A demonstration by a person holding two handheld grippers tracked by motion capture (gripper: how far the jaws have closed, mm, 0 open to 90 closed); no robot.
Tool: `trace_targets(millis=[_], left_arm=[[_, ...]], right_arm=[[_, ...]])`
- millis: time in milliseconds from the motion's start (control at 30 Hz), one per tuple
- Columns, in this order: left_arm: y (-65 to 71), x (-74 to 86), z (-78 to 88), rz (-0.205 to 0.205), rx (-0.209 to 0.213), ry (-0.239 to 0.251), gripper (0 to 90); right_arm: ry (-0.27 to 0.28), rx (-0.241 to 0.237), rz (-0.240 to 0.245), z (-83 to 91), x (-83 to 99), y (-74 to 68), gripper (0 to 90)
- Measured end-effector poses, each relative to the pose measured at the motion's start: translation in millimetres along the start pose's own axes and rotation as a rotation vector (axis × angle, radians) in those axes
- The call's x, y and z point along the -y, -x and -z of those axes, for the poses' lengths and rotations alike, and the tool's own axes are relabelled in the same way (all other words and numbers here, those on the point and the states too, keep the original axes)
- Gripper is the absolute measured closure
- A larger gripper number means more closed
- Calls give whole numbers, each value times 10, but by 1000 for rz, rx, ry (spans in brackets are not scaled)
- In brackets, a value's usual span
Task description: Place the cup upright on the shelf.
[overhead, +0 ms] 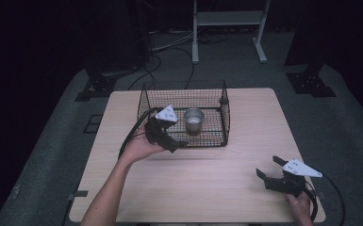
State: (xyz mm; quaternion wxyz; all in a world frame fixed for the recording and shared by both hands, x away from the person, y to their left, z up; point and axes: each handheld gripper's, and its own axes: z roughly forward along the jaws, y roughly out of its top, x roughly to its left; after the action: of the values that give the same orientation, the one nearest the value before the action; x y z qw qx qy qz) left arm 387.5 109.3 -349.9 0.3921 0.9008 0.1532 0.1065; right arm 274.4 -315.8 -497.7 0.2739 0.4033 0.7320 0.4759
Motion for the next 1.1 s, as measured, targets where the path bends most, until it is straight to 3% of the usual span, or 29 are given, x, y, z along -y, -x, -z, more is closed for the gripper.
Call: trace_targets(millis=[667, 833, 1100], left_arm=[[166, 287, 127, 22, -9, 29, 66], [212, 391, 160, 35, -27, 46, 67], [258, 508, 184, 46, -16, 37, 66]], right_arm=[[-5, 4, -1, -1, -1, -7, 136], [-6, 4, 1, -1, -1, -7, 136], [-10, 7, 3, -5, -3, -13, 136]])
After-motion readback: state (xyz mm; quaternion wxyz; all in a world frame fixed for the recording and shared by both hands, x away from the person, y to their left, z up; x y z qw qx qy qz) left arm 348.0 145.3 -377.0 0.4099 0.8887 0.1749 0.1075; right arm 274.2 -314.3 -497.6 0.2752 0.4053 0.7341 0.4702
